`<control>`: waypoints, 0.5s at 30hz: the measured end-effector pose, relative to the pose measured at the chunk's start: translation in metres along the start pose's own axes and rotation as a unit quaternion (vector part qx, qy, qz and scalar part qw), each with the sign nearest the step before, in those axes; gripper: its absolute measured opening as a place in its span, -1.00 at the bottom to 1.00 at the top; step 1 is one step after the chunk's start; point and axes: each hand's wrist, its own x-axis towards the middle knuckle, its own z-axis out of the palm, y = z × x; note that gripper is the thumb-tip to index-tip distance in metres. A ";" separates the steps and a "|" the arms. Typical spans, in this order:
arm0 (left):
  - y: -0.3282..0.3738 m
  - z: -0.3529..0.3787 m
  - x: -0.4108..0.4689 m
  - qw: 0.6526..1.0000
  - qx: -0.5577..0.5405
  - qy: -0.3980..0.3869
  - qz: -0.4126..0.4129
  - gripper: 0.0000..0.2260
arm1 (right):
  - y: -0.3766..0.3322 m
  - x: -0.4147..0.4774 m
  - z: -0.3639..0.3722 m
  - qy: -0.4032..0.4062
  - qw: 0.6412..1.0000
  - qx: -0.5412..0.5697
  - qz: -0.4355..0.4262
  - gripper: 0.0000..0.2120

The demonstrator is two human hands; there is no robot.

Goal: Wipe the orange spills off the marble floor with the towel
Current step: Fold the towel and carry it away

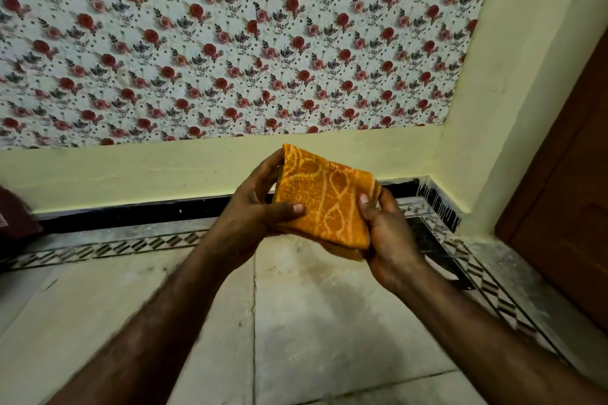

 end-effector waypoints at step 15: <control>0.120 -0.008 0.083 0.994 0.014 0.059 0.090 -0.46 | -0.150 0.069 0.065 0.051 0.912 -0.242 -0.328 -0.80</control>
